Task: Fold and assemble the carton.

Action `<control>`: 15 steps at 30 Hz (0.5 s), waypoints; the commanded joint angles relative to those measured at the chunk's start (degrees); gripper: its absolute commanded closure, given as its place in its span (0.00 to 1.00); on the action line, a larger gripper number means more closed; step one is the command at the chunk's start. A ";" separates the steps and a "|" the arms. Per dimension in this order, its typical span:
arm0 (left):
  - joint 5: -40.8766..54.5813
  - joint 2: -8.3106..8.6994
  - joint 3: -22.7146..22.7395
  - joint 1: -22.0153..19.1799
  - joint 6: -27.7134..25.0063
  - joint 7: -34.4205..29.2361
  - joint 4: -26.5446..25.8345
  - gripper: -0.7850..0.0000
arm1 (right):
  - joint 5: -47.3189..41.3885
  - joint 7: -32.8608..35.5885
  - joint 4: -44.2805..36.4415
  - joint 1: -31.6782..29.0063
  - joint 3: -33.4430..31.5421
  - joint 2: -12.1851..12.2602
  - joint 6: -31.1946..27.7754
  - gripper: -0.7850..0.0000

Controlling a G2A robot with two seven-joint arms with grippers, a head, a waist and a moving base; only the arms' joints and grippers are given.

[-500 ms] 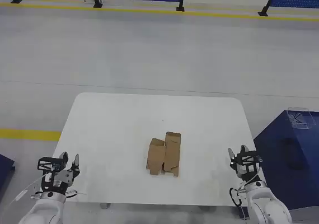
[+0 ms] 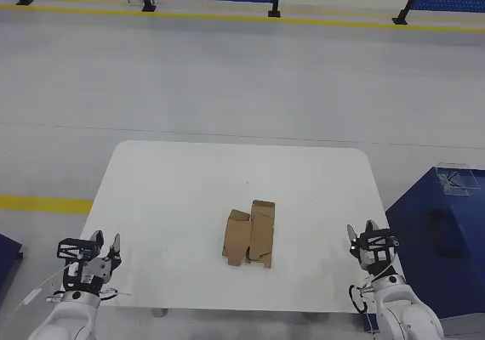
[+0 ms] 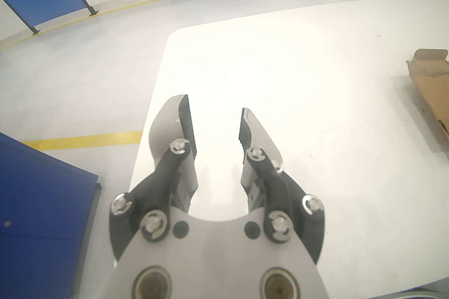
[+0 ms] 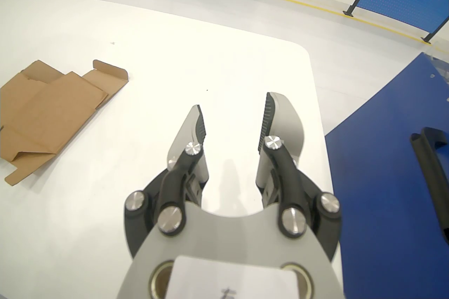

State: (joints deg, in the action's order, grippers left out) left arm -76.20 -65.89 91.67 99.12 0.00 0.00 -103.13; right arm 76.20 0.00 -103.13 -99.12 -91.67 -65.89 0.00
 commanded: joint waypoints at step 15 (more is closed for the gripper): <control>19.18 -0.79 -4.68 -5.48 -7.16 -12.79 -9.11 0.00 | 0.00 0.00 0.00 0.00 0.00 0.00 0.00 0.00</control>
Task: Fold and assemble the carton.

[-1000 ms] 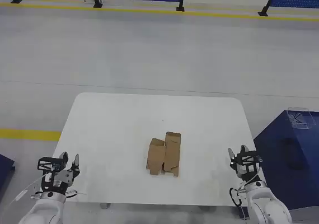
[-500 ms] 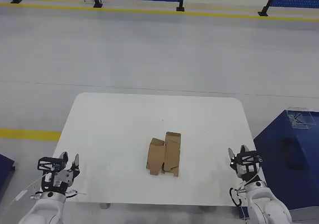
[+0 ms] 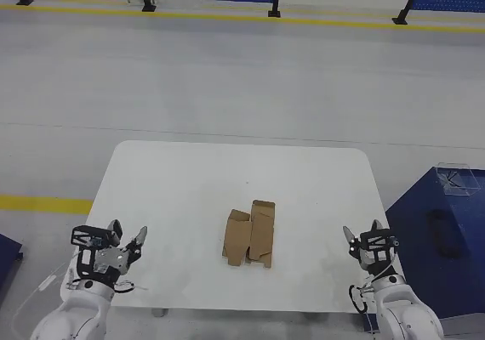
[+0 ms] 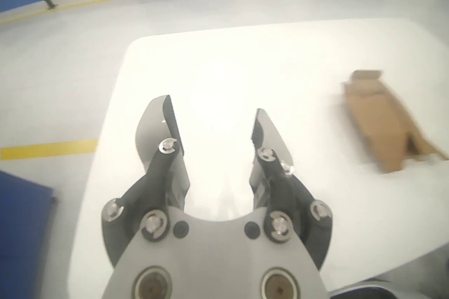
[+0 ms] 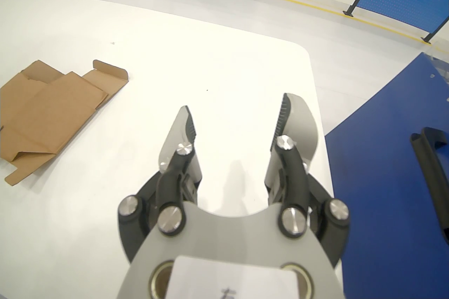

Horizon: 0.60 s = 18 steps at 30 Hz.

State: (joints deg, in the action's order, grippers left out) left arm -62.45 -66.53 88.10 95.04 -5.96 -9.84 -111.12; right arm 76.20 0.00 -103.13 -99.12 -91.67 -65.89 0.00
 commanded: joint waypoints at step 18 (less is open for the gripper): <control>59.98 -5.72 -29.75 -48.85 -8.09 -50.61 45.27 0.00 | 0.00 0.00 0.00 0.00 0.00 0.00 0.00 0.00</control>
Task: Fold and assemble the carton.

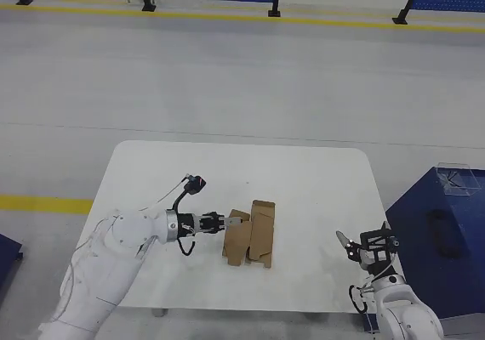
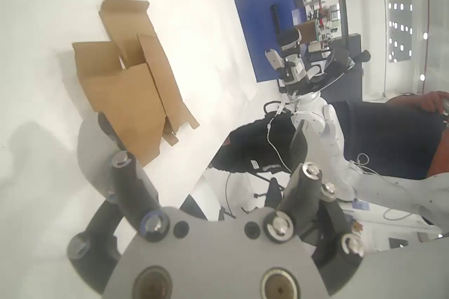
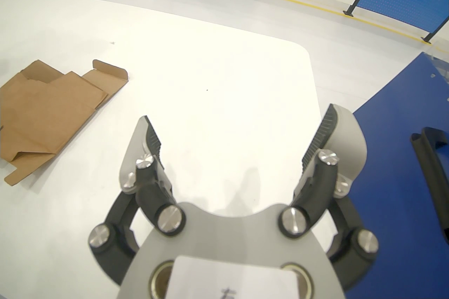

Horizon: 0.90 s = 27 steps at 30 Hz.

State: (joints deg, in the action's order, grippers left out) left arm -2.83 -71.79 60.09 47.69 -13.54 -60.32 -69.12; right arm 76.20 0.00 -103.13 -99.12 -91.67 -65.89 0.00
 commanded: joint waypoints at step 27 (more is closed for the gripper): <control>5.21 -8.87 -15.66 -13.35 -6.37 3.33 32.70 1.00 | 0.00 0.00 0.00 0.00 0.00 0.00 0.00 0.00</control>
State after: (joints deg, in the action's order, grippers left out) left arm 1.51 -80.41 44.43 34.56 -19.43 -56.76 -37.20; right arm 76.20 0.00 -103.13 -99.12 -91.67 -65.89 0.00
